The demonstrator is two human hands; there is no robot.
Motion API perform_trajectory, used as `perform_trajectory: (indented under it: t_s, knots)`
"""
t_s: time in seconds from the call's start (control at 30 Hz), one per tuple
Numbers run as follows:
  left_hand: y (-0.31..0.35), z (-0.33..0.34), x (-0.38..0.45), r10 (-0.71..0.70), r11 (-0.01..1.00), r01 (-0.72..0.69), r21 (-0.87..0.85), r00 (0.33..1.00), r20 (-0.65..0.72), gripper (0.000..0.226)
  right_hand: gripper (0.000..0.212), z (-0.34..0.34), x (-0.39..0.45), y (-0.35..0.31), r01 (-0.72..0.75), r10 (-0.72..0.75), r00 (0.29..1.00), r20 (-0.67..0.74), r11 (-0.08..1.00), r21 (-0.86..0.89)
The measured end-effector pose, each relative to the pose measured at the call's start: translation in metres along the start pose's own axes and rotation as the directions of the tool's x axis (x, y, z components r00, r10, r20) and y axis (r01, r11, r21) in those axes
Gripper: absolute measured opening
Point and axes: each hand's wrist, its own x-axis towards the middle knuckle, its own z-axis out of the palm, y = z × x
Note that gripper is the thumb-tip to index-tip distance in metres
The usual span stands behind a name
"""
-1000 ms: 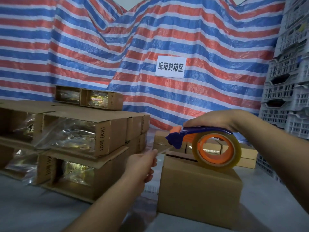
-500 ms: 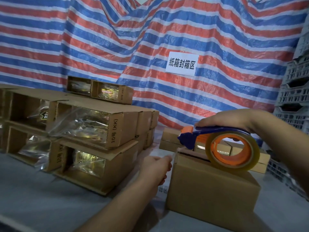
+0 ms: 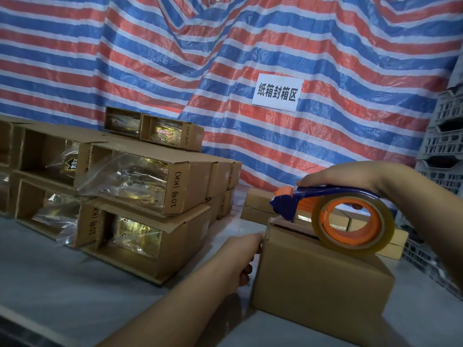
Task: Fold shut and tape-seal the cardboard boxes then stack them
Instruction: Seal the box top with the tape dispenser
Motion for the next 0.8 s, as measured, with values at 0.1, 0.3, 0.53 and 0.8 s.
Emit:
perform_trajectory:
  t_s: [0.1, 0.3, 0.53, 0.8]
  knots:
    - [-0.003, -0.004, -0.002, -0.071, 0.995, 0.076, -0.061, 0.995, 0.076, 0.035, 0.022, 0.0, -0.001, -0.003, 0.02, -0.02, 1.0, 0.002, 0.994, -0.105]
    - [0.003, -0.007, 0.0, -0.014, 0.999, 0.011, -0.049, 0.998, -0.062, 0.025, 0.016, 0.0, 0.0, -0.005, 0.007, -0.007, 1.0, 0.006, 0.997, -0.075]
    - [0.039, 0.003, 0.002, 0.2, 0.967, -0.191, 0.167, 0.979, -0.036, 0.024, 0.01, 0.001, 0.002, 0.001, 0.094, -0.095, 0.995, -0.005, 0.987, -0.132]
    - [0.034, 0.008, -0.007, 0.29, 0.942, -0.29, 0.166, 0.957, 0.03, 0.02, 0.019, 0.001, 0.002, -0.008, -0.007, 0.008, 1.0, 0.018, 0.998, -0.062]
